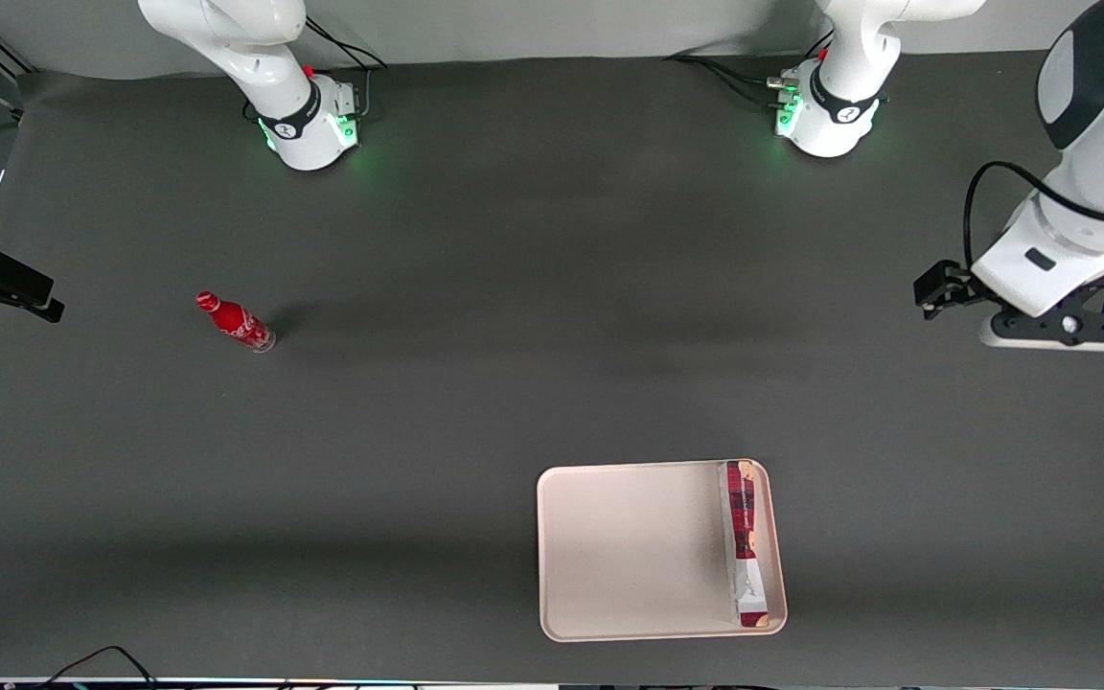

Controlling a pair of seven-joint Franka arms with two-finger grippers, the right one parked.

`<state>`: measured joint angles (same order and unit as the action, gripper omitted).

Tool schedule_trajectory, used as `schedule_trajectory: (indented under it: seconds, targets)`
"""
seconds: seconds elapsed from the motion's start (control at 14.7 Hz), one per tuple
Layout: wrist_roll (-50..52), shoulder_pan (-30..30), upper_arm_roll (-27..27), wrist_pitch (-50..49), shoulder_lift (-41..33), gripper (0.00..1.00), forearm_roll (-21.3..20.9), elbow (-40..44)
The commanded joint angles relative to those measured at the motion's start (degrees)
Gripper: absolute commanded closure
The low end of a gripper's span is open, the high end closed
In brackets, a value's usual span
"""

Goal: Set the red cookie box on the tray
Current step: 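Open the left gripper and raise it away from the box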

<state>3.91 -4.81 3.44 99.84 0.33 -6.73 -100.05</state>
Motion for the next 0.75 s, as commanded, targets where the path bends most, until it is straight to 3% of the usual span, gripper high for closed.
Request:
schedule_trajectory:
  seconds: [0.0, 0.68]
  targets:
    - [-0.7, -0.3, -1.1, 1.3, -5.5, 0.0, 5.0, -6.9]
    - [-2.2, -0.6, -1.1, 0.4, -3.9, 0.0, 5.5, -2.3]
